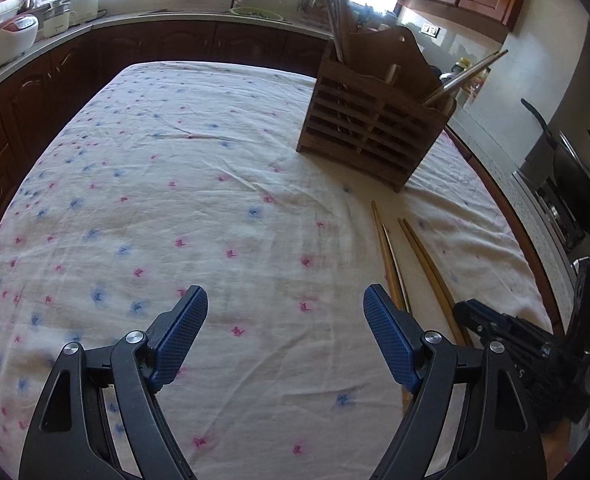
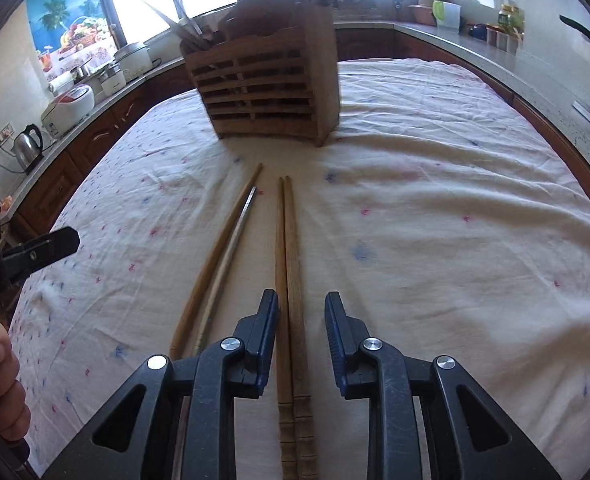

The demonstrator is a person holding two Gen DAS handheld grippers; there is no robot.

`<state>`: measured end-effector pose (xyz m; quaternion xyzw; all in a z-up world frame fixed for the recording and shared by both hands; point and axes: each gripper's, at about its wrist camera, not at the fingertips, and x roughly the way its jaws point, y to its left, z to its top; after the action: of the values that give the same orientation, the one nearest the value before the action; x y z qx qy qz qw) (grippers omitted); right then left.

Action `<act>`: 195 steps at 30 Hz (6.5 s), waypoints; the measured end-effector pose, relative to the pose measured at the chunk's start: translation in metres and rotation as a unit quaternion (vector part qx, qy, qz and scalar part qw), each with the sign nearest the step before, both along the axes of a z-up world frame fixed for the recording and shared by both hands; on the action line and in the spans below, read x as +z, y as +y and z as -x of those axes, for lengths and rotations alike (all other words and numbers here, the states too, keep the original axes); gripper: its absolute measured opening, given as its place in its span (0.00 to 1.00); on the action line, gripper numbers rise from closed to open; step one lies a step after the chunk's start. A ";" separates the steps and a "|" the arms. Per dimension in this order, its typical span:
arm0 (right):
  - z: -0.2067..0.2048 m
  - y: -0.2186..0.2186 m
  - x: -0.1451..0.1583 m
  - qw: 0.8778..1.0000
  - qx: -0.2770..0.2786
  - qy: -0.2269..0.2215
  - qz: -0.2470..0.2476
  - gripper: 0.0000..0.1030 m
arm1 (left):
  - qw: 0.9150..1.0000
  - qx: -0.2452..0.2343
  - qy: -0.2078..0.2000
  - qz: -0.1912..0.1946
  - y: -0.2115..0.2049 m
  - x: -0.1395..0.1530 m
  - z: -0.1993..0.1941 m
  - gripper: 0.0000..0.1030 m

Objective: Organize utensils
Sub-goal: 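Move both tools back over the remaining chopsticks on the cloth, then close the left tool on a wooden chopstick while the right tool grasps a wooden chopstick, then carry both chopsticks to the wooden holder and lower them into it, then open the left tool releasing its chopstick while the right tool releases its chopstick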

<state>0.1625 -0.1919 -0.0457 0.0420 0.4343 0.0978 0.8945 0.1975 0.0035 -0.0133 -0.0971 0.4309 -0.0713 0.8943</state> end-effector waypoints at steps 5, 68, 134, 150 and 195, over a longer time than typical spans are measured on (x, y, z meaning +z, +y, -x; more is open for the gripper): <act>0.000 -0.046 0.000 0.997 -0.046 0.011 -0.054 0.25 | 0.999 -0.039 0.010 -0.036 -0.035 -0.006 -0.024 0.79; -0.017 -0.030 0.100 0.993 0.025 -0.090 -0.078 0.05 | 0.992 -0.089 -0.065 0.059 0.006 0.077 -0.005 0.05; -0.100 -0.024 0.256 0.941 -0.027 -0.323 -0.101 0.05 | 0.943 0.014 -0.332 0.024 -0.004 0.227 -0.116 0.05; -0.107 -0.018 0.169 0.959 -0.043 -0.265 -0.093 0.05 | 0.967 0.029 -0.251 0.037 -0.002 0.130 -0.128 0.05; -0.101 -0.023 0.168 0.962 -0.055 -0.249 -0.102 0.60 | 0.972 0.022 -0.232 0.023 -0.002 0.140 -0.105 0.44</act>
<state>0.2635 -0.2150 0.1219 0.1314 0.1829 0.1002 0.9691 0.3021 0.0016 0.1268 -0.1080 0.2075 -0.0823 0.9688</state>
